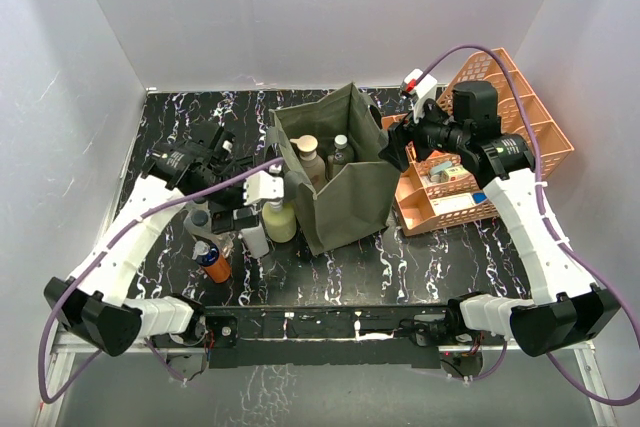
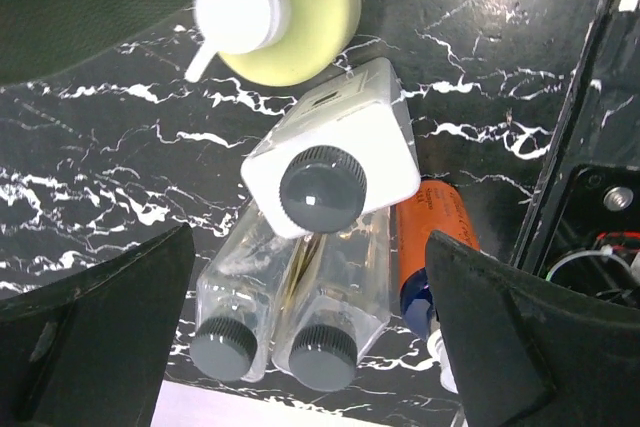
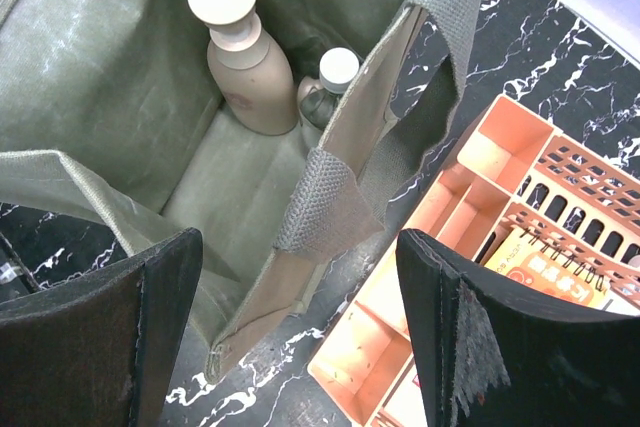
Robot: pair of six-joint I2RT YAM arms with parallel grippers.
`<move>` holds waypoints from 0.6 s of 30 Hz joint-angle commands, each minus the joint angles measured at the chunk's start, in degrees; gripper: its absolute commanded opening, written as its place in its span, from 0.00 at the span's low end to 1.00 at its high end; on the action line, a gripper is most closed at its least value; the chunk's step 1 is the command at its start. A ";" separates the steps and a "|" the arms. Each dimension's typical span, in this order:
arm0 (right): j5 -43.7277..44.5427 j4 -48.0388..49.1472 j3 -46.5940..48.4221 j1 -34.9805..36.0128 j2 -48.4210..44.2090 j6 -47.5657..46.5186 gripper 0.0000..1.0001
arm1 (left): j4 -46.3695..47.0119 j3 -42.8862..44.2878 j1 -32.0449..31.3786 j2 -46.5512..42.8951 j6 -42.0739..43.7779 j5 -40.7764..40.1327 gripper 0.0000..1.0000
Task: Place the personal care products into the canvas bag
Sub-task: Pick up the care product from the center of the board.
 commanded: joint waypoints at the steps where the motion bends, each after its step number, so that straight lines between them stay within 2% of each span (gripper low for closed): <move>1: -0.11 2.65 -0.59 -0.25 -1.62 -0.45 0.81 | -2.50 -1.73 -0.96 1.72 9.89 1.02 0.97; 14: 0.18 2.80 -1.39 -0.24 -1.62 -0.34 0.82 | 0.11 -6.97 -2.55 5.35 17.96 2.36 0.93; 18: 0.10 2.92 -1.48 -0.25 -1.36 -0.28 0.82 | 1.02 -8.77 -3.11 5.93 18.16 2.57 0.85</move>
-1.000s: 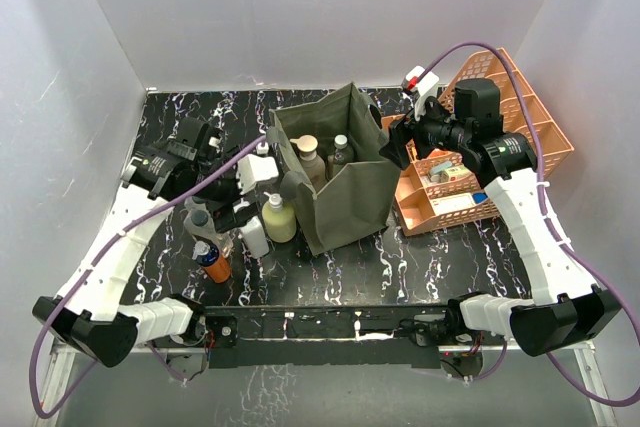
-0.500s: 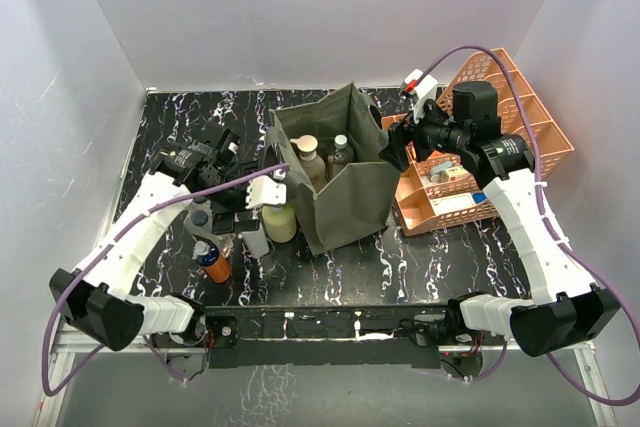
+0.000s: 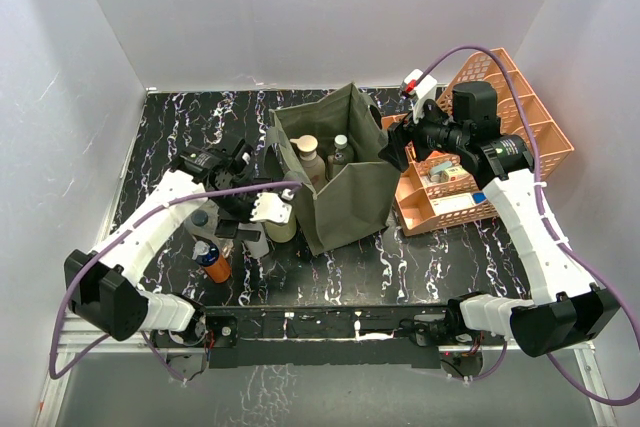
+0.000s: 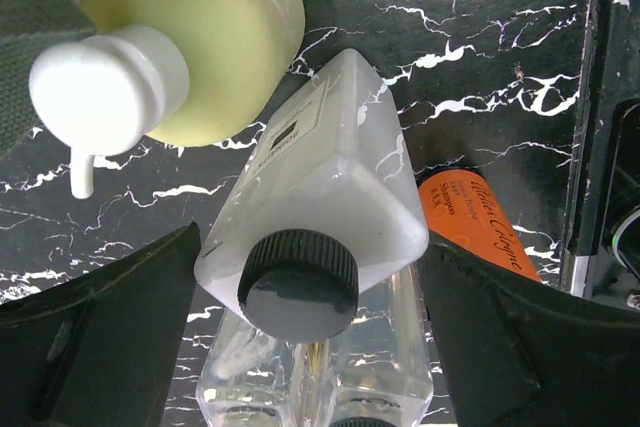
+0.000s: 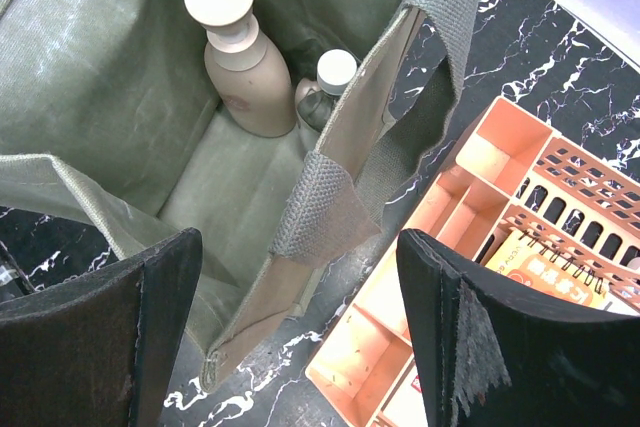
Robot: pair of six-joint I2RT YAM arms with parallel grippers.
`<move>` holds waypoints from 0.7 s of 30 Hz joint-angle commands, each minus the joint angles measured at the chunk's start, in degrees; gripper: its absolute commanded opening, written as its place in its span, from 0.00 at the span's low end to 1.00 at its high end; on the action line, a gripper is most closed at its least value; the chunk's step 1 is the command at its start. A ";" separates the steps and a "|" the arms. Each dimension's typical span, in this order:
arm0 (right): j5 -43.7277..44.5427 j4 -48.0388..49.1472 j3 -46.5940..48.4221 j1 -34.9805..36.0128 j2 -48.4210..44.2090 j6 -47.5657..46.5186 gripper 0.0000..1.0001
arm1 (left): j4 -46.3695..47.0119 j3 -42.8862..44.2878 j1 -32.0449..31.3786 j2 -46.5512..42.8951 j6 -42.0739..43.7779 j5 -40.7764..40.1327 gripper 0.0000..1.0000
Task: Place the personal care products into the canvas bag
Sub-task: Pick up the care product from the center of the board.
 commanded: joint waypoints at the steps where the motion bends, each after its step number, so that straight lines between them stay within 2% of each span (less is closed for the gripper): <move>1: 0.10 1.77 -0.38 -0.22 -1.21 -0.28 0.82 | -0.86 -1.71 -0.70 0.37 2.38 2.14 0.82; 7: 0.18 1.83 -0.71 -0.22 -1.43 -0.27 0.82 | -1.45 -1.66 -0.78 0.70 -0.74 2.07 0.59; 12: 0.04 1.85 -0.71 -0.28 -1.26 -0.12 0.82 | -2.14 -1.59 -0.88 1.18 -6.11 4.29 0.50; 14: 0.08 1.87 -0.80 -0.31 -1.42 -0.12 0.82 | -1.91 -1.66 -0.88 0.61 -8.90 5.73 0.50; 17: 0.01 1.96 -0.94 -0.33 -1.43 -0.10 0.82 | -0.27 -2.61 -0.88 -0.92 -12.57 7.84 0.55; 21: -0.21 1.96 -0.92 -0.30 -1.40 0.01 0.82 | 2.01 -4.78 -0.87 -2.55 -13.75 9.05 0.59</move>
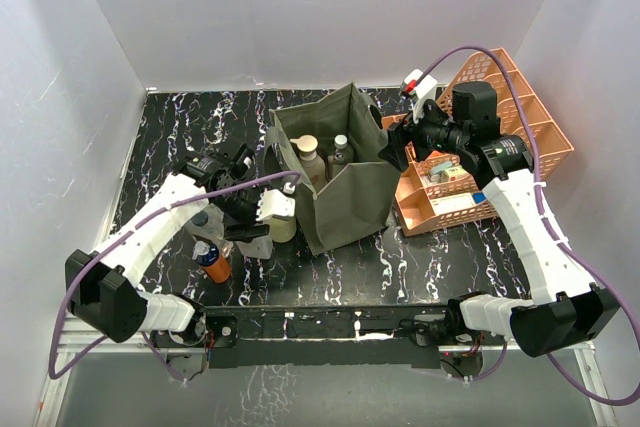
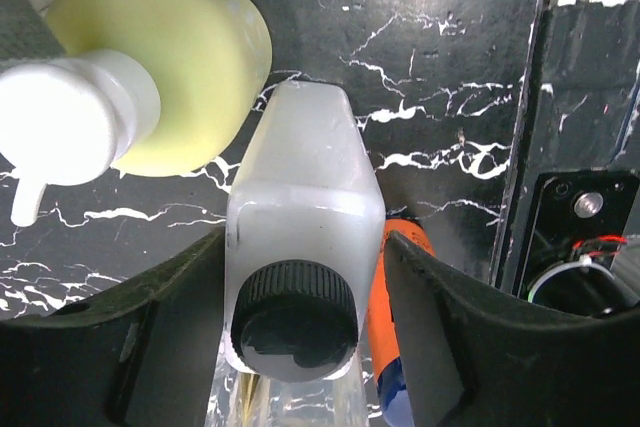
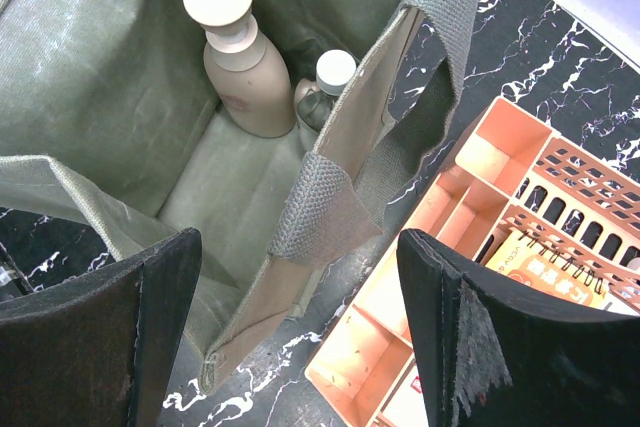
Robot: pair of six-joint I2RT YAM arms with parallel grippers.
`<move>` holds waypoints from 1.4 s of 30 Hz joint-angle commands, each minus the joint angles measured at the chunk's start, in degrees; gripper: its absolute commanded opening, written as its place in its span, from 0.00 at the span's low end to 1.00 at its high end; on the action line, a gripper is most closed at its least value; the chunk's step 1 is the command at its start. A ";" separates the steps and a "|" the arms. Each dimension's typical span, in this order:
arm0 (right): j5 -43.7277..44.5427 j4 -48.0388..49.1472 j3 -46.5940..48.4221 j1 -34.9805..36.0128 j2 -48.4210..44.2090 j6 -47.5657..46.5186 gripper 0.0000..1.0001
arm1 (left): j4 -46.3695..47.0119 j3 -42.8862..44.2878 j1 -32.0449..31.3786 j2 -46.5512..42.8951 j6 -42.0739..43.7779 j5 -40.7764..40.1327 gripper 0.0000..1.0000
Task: Place the personal care products into the canvas bag
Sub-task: Pick up the care product from the center of the board.
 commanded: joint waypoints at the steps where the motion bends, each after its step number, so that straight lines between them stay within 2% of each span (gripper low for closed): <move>1: -0.26 1.60 -0.59 -0.31 -1.44 0.03 0.82 | -0.05 -2.24 -0.25 -2.73 -3.38 5.00 0.59; 3: -0.19 1.51 -0.59 -0.33 -1.52 0.04 0.82 | -0.27 -2.66 -0.22 -2.85 -3.29 5.34 0.56; 5: -0.13 1.43 -0.60 -0.31 -1.55 0.07 0.82 | -0.98 -2.37 -0.18 -2.92 -2.96 5.29 0.45; 6: -0.07 1.42 -0.56 -0.31 -1.63 0.04 0.82 | -1.60 -1.87 -0.24 -2.93 -2.75 5.16 0.38; 9: -0.23 1.13 -0.39 -0.39 -1.57 0.08 0.83 | -4.49 1.48 -0.25 -2.77 -2.72 5.67 0.05; 10: -0.44 1.15 -0.31 -0.42 -1.59 0.04 0.83 | -5.82 3.27 -0.23 -2.86 -2.89 6.35 0.00; 16: -1.58 0.76 0.68 -0.67 -1.44 -0.35 0.83 | -11.14 13.55 -0.23 -8.18 -3.70 11.65 0.00; 22: -2.96 1.73 4.21 -0.51 0.36 -0.92 0.83 | -17.91 27.41 0.23 -8.86 -4.96 14.14 0.00; 30: -5.49 2.09 7.48 0.00 3.09 0.16 0.82 | -18.06 48.37 2.91 -7.48 -10.21 21.93 0.00; 33: -5.39 2.74 5.99 0.13 2.67 0.51 0.81 | -14.85 58.71 4.94 -4.10 -15.67 26.83 0.00; 35: -4.90 3.26 4.89 0.13 2.19 0.76 0.80 | -10.79 62.89 6.16 -1.34 -22.52 27.66 0.00; 39: -4.95 3.61 2.96 0.12 1.47 1.26 0.78 | -0.96 68.19 6.25 5.47 -35.65 21.06 0.00; 42: -5.01 3.52 1.83 0.13 1.17 1.44 0.77 | 5.34 70.64 6.29 9.40 -42.48 19.66 0.00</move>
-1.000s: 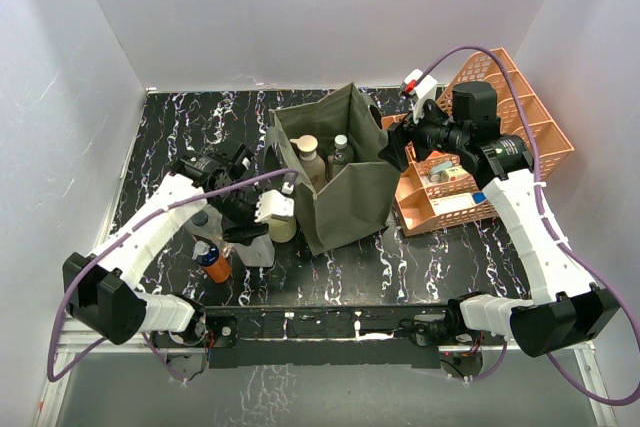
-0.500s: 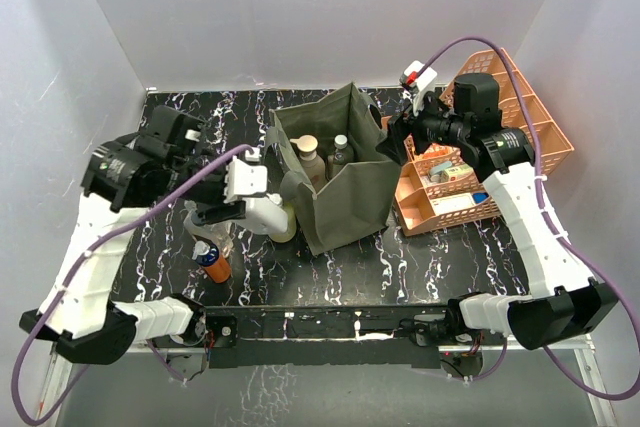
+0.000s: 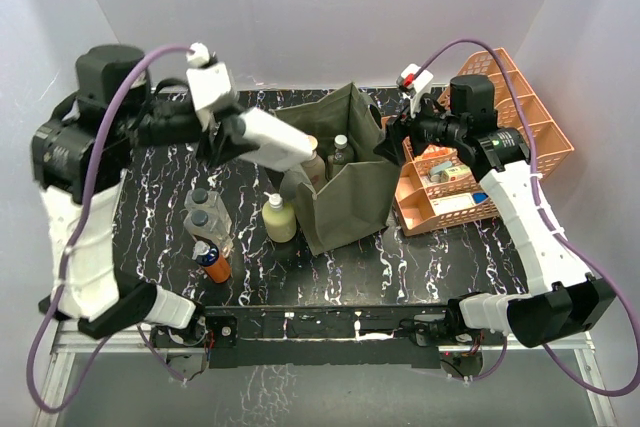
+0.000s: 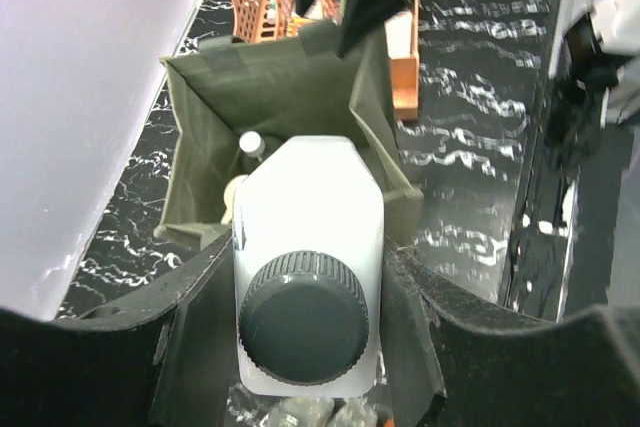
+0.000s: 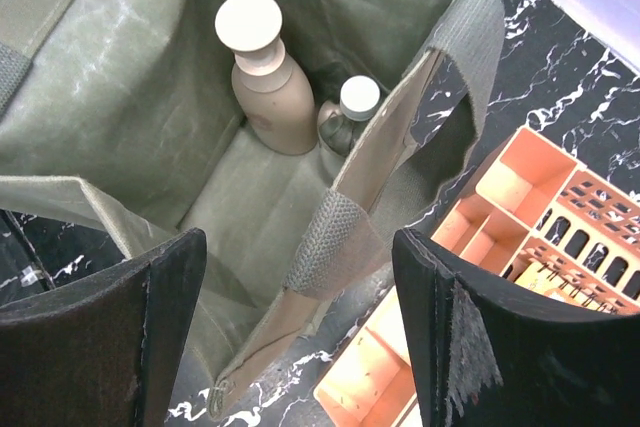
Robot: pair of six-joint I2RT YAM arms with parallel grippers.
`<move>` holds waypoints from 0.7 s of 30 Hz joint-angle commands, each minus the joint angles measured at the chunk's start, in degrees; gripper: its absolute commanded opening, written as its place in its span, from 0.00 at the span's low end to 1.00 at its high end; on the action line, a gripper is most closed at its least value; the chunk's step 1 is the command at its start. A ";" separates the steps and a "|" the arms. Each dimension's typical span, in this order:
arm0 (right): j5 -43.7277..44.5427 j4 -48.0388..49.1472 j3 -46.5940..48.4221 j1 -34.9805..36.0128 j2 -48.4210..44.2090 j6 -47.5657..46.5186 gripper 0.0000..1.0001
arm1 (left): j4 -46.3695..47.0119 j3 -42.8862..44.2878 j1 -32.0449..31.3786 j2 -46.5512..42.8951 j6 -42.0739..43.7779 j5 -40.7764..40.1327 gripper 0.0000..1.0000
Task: Place the personal care products into the canvas bag
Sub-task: Pick up the care product from the center of the board, then place the care product in the canvas bag.
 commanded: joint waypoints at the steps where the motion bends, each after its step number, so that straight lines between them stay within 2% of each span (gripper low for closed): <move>1: -0.46 2.98 -1.52 0.35 -1.68 1.03 0.76 | 18.30 3.69 0.64 6.74 -15.03 -0.81 0.00; 4: -0.50 3.12 -2.75 0.35 -1.94 1.17 0.73 | 27.17 1.92 0.64 8.97 -20.67 -1.89 0.00; 9: -0.70 3.35 -3.49 0.33 -2.39 1.59 0.65 | 41.65 -7.84 0.32 9.72 -30.59 -5.07 0.00; 11: -0.50 3.32 -3.43 0.34 -2.41 1.60 0.64 | 42.71 -8.16 -1.31 11.46 -33.75 -7.39 0.00; 15: -0.71 3.37 -3.31 0.35 -1.90 1.89 0.64 | 43.81 -9.79 -8.52 13.48 -33.67 -17.82 0.00; 21: -1.16 3.83 -4.12 0.30 -1.54 2.40 0.64 | 46.61 -11.12 -11.40 15.89 -39.72 -24.46 0.00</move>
